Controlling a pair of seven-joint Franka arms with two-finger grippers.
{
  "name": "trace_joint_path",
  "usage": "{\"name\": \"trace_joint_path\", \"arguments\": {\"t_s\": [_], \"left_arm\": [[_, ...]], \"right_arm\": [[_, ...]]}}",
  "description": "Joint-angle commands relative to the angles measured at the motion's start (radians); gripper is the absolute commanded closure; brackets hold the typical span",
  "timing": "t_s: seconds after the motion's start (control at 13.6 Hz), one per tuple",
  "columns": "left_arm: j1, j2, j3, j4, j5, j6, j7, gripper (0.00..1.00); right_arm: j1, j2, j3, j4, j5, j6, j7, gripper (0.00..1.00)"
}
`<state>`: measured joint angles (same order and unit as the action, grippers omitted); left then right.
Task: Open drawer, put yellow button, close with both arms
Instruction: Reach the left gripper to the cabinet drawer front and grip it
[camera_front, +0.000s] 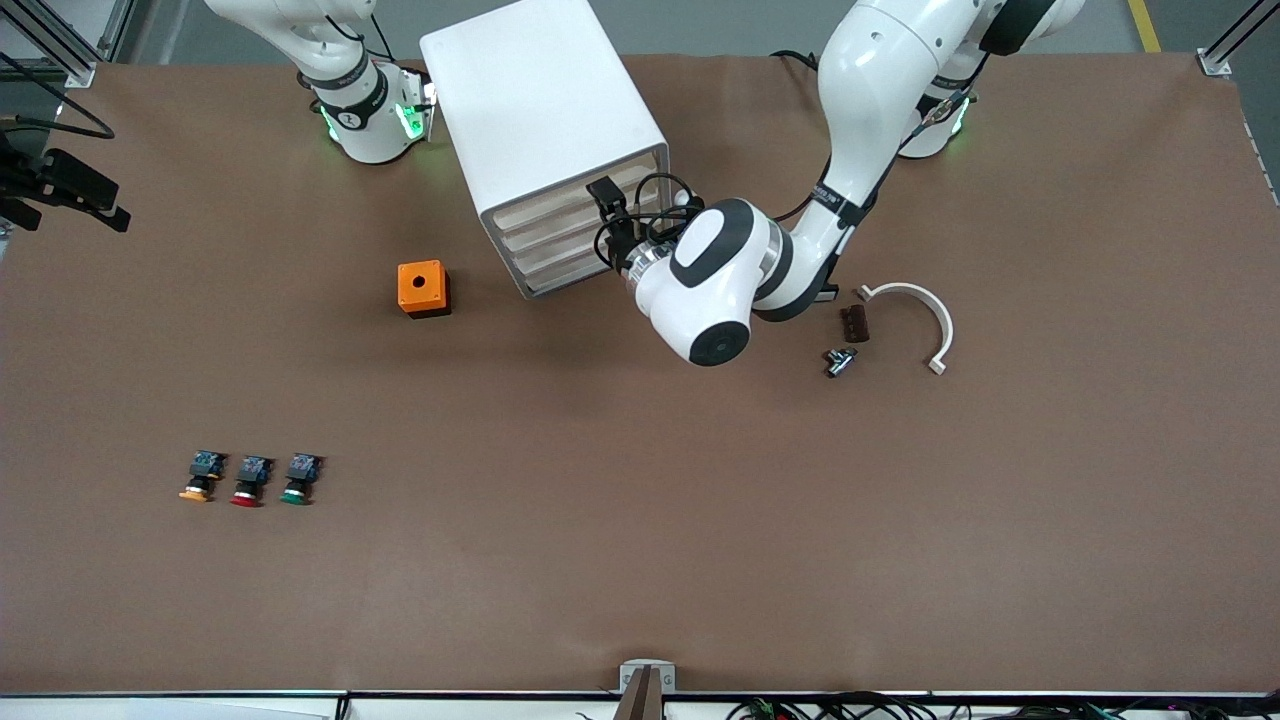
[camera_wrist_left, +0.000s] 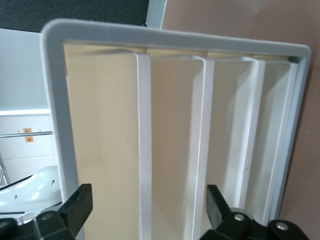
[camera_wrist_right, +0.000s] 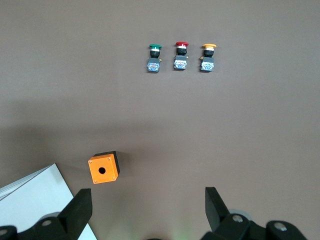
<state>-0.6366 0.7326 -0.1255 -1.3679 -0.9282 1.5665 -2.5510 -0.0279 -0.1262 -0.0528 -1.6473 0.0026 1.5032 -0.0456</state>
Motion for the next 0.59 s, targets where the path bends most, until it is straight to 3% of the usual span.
{"name": "trace_joint_path", "arguments": {"t_s": [0.0,0.51], "left_arm": [[-0.017,0.016,0.003,0.013,-0.021,0.015,-0.012,0.0],[-0.041,0.047,0.001,0.015,-0.034,0.021,-0.014,0.01]], "right_arm": [[0.003,-0.018,-0.004,-0.016,0.008,-0.008,0.006,0.0],[0.0,-0.016,-0.004,-0.016,0.008,-0.008,0.006,0.0]]}}
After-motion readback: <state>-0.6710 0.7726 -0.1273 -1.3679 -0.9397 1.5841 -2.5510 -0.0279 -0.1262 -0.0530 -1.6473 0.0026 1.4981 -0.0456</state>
